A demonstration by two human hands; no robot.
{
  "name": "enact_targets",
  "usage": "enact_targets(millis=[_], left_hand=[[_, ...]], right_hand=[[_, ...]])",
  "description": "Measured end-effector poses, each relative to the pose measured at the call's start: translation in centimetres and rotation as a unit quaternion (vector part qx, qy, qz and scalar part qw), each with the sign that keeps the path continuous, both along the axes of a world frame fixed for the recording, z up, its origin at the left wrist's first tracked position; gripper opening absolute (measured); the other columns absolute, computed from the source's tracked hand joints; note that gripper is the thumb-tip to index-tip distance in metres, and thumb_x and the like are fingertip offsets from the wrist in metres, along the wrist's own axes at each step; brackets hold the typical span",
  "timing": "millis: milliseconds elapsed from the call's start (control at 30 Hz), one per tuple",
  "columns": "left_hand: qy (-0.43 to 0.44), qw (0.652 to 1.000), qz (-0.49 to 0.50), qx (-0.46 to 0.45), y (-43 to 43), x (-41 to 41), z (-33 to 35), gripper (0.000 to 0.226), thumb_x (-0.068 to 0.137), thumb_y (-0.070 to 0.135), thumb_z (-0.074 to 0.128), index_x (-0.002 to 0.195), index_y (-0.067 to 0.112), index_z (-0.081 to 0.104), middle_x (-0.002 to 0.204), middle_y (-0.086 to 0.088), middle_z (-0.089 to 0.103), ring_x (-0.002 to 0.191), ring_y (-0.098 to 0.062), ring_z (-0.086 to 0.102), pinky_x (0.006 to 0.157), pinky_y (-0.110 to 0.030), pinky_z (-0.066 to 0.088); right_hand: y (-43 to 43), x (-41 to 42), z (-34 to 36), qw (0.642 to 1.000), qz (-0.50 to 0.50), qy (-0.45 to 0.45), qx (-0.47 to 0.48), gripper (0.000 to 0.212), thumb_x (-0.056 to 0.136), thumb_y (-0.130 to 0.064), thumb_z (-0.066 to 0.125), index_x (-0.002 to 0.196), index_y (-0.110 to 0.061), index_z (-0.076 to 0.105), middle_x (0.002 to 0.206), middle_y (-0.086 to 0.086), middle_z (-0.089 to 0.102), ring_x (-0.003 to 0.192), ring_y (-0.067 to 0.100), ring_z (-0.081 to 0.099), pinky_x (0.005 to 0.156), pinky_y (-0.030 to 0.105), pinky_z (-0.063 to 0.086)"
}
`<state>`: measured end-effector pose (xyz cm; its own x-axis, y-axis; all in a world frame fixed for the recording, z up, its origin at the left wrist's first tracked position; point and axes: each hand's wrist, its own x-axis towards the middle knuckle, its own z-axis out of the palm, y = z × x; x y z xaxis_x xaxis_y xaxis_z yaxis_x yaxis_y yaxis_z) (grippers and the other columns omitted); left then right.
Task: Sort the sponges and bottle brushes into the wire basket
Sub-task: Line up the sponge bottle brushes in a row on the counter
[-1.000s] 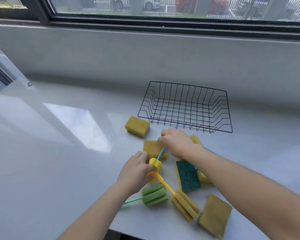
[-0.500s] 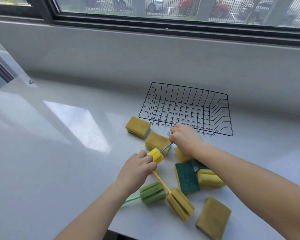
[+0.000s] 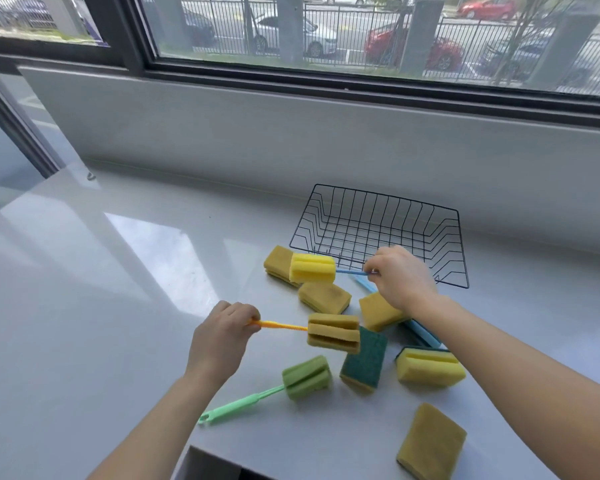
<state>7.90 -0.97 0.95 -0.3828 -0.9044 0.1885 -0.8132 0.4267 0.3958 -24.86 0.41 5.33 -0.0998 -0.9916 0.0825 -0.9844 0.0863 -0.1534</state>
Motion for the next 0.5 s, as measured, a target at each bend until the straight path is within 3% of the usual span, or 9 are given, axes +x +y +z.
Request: enact_targets(millis=[167, 267, 500], left_hand=[[0.052, 0.986, 0.143, 0.07, 0.1, 2.9, -1.0, 0.004, 0.09, 0.036, 0.063, 0.086, 0.036, 0.062, 0.073, 0.01, 0.056, 0.072, -0.008, 0.051, 0.054, -0.028, 0.035], [0.093, 0.97, 0.201, 0.103, 0.4, 4.7, -1.5, 0.006, 0.089, 0.036, 0.065, 0.084, 0.036, 0.063, 0.074, 0.013, 0.062, 0.069, -0.007, 0.055, 0.054, -0.028, 0.037], [0.212, 0.908, 0.312, 0.183, 0.8, 8.7, -2.5, 0.01, 0.083, 0.032, 0.072, 0.073, 0.031, 0.068, 0.067, 0.012, 0.07, 0.07, -0.007, 0.064, 0.061, -0.035, 0.054]], right_hand=[[-0.1, 2.4, -0.1, 0.996, -0.042, -0.073, -0.003, 0.013, 0.094, -0.026, 0.064, 0.101, -0.022, 0.074, 0.097, -0.002, 0.066, 0.094, 0.024, 0.057, 0.07, 0.035, 0.047], [-0.8, 5.1, -0.2, 0.991, -0.048, -0.124, 0.002, 0.011, 0.092, -0.023, 0.065, 0.098, -0.022, 0.075, 0.089, -0.005, 0.067, 0.081, 0.022, 0.058, 0.065, 0.035, 0.049], [-2.4, 12.5, -1.4, 0.971, -0.044, -0.232, 0.038, 0.013, 0.083, -0.023, 0.071, 0.094, -0.021, 0.077, 0.085, -0.005, 0.071, 0.086, 0.02, 0.065, 0.071, 0.03, 0.048]])
